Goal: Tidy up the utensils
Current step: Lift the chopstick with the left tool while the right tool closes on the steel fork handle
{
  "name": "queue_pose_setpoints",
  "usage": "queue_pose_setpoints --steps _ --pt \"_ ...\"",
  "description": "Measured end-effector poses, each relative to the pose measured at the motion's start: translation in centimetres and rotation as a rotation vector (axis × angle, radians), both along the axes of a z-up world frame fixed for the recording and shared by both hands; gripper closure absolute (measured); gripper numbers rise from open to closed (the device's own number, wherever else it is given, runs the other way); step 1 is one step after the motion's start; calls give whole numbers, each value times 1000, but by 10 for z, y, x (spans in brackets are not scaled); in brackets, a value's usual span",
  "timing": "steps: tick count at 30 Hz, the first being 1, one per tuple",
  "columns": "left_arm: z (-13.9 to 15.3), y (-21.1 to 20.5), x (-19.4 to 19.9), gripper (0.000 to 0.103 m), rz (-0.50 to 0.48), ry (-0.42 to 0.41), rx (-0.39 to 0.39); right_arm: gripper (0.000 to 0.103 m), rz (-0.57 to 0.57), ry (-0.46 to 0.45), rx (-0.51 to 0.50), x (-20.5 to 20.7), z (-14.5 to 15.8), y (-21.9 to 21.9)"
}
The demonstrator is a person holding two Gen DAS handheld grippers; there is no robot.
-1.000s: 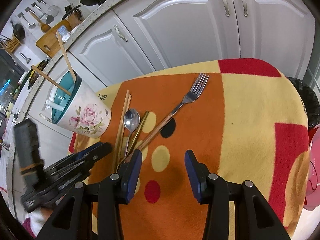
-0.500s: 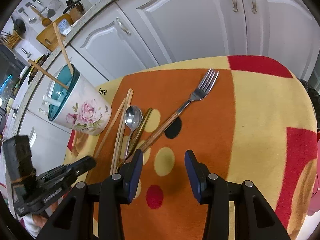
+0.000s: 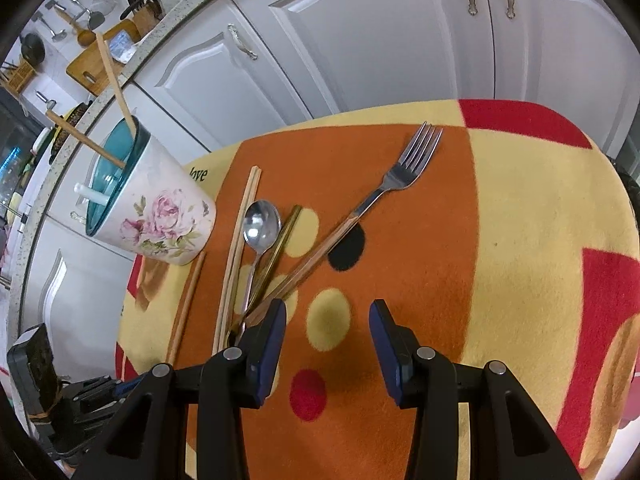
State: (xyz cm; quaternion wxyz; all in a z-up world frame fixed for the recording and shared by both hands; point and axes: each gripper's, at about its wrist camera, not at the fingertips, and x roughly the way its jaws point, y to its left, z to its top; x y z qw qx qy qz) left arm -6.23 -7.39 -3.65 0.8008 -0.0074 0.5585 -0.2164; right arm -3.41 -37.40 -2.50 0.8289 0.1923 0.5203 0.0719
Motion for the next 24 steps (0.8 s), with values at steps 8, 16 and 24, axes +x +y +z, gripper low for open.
queue_pose_setpoints --steps 8,16,24 --pt "3 -16 41 75 32 -77 57 60 -112 -26 6 40 -2 -38" --pt "-9 -30 75 75 60 -70 79 60 -138 -31 10 78 -20 -64" --pt "-16 -44 89 75 56 -64 111 66 -87 -109 1 99 -25 -64"
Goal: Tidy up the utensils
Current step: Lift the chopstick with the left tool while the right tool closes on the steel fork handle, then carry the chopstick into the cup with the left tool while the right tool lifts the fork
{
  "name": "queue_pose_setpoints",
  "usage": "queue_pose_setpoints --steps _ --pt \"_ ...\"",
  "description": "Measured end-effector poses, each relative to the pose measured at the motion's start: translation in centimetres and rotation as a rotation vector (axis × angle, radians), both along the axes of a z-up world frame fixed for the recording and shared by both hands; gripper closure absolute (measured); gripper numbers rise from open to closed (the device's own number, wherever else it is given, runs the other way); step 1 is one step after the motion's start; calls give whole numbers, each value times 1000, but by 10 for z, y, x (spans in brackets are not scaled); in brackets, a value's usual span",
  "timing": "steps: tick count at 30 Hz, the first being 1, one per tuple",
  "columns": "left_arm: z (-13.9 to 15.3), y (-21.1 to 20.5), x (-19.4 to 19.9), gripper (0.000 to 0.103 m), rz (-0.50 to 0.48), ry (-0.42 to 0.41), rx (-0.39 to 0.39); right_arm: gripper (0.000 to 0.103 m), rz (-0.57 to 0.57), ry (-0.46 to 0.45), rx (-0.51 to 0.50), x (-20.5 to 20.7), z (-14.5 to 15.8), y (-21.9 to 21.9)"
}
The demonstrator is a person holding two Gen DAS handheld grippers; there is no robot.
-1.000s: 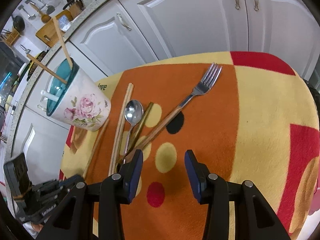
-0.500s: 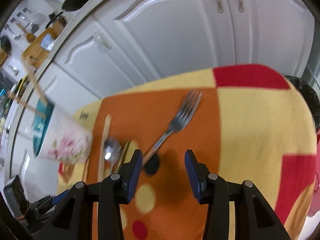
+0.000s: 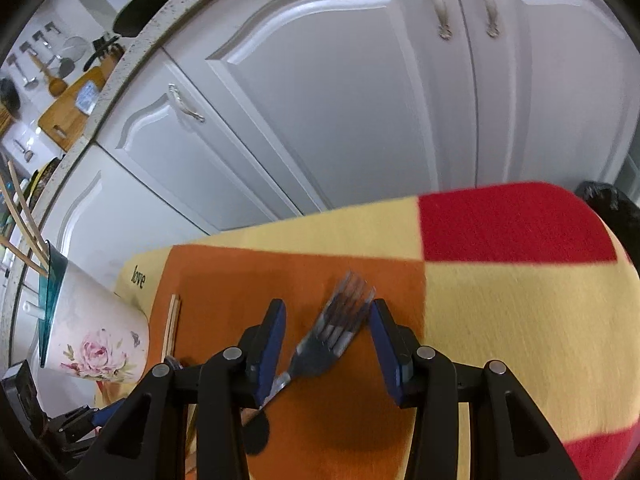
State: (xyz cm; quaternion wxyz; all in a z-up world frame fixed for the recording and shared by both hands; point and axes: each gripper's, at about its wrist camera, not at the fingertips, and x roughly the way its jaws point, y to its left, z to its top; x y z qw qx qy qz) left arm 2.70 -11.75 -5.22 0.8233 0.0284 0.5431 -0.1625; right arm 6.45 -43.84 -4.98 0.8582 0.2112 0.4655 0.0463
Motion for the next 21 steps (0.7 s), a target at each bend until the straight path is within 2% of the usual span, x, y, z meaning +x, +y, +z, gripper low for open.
queue_pose_setpoints --steps 1,2,3,7,9,12,13,17,21 --pt "0 -2 0 75 -5 -3 8 72 11 0 -4 2 -1 1" --pt "0 -5 1 75 -8 -7 16 86 24 6 -9 3 -3 2" --pt "-1 -8 0 75 -13 -13 28 93 28 4 -6 3 -4 1" --pt "-1 -15 -1 78 -45 -32 55 98 38 -11 35 -3 -3 -2" --pt "-1 -21 0 96 -67 -42 60 98 44 -17 29 -6 0 -1" --pt "1 -21 3 99 -68 -19 11 98 50 -57 31 -19 17 0" --pt "4 -19 3 99 -69 -8 -27 98 53 -74 26 -24 25 1" --pt "18 -5 0 99 -61 -9 -109 100 71 -142 13 -44 57 4" --pt "36 14 -8 99 -37 -33 -148 101 99 -198 -8 -64 86 13"
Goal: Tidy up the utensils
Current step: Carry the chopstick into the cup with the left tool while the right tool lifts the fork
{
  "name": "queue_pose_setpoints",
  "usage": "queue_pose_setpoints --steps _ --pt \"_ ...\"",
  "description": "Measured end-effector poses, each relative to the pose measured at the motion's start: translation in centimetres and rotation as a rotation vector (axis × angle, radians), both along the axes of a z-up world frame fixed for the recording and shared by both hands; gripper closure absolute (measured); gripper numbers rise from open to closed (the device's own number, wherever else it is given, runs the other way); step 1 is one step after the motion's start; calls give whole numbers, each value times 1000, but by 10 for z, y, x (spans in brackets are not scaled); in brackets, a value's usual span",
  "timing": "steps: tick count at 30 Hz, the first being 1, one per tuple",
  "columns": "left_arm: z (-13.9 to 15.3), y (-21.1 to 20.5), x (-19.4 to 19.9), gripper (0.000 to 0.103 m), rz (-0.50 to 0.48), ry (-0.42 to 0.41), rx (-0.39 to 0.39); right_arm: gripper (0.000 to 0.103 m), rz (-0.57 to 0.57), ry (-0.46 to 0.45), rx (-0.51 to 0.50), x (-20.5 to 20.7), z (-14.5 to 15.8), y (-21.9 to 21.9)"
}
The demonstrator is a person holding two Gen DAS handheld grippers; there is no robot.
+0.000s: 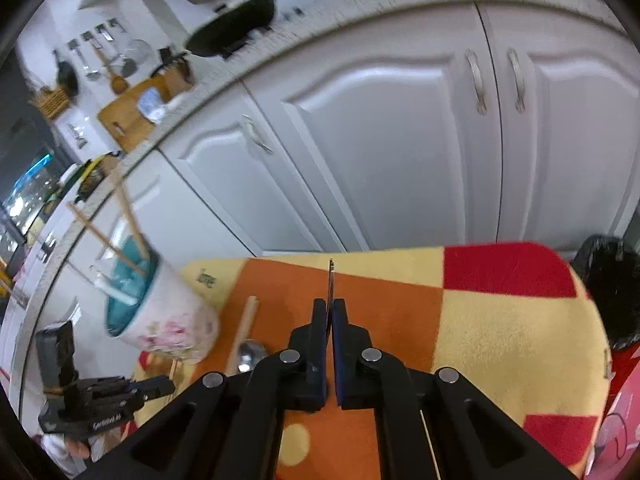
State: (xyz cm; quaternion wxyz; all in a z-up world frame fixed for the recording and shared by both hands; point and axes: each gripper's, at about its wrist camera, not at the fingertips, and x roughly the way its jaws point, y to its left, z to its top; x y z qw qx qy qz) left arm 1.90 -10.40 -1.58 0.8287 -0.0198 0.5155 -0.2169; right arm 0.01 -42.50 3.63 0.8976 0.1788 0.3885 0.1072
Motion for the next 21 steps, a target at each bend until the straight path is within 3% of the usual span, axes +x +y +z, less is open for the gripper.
queue_pose_setpoints --steps 8,21 --pt "44 25 -29 99 10 -82 -63 101 56 -92 -64 -30 51 27" --pt "117 77 -74 99 42 -241 -148 101 111 -186 -127 -51 108 61"
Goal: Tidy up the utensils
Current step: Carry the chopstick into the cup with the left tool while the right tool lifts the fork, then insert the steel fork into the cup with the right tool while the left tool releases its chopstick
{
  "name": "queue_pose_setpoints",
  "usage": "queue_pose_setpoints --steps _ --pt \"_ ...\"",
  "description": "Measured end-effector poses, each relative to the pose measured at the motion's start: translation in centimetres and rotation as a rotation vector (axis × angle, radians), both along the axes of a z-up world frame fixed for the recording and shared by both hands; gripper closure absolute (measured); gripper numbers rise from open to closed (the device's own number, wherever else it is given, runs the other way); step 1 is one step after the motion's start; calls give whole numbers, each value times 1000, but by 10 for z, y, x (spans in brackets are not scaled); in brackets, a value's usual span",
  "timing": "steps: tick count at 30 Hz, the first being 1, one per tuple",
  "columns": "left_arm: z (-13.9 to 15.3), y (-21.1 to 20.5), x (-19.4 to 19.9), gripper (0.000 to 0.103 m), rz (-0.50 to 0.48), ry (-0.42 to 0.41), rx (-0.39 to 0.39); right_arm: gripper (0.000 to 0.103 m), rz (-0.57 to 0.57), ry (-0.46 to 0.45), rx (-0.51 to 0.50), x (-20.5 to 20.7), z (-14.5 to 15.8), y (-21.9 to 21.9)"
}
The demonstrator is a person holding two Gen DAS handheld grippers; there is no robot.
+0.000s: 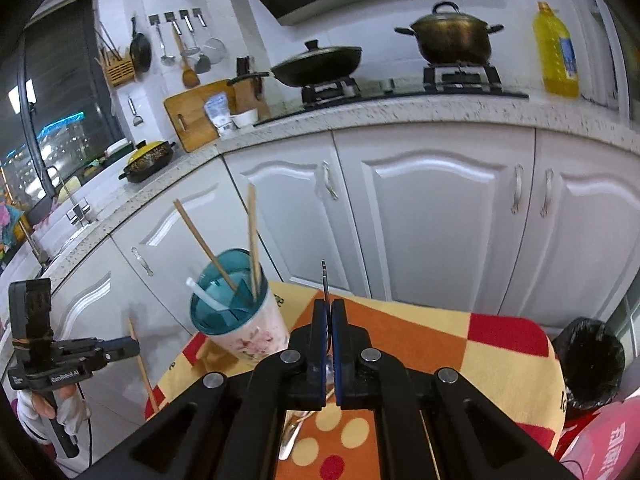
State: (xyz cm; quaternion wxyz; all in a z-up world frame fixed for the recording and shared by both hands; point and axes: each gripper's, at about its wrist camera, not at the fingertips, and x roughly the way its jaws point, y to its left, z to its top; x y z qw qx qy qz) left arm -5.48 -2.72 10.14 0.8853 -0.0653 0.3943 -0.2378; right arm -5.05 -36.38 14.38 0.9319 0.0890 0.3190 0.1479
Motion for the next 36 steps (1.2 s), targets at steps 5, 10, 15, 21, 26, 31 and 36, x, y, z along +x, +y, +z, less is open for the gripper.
queue_pose_setpoints --steps 5,10,15,21,26,31,36 --pt "22 15 -4 99 10 -33 -32 101 20 -41 -16 1 22 14" --pt "59 30 -4 99 20 -99 -58 101 43 -88 -30 9 48 30" --pt "92 38 6 99 33 -151 -76 101 60 -114 -36 24 67 47" --pt "131 39 24 99 52 -239 -65 101 57 -129 -54 53 77 68" --pt "143 33 50 99 96 -282 -20 101 31 -117 -58 81 72 78" --pt "129 21 77 99 115 -272 31 101 -2 -106 -96 105 60 86" --pt "103 3 97 99 134 -267 104 101 -27 -105 -130 119 45 93"
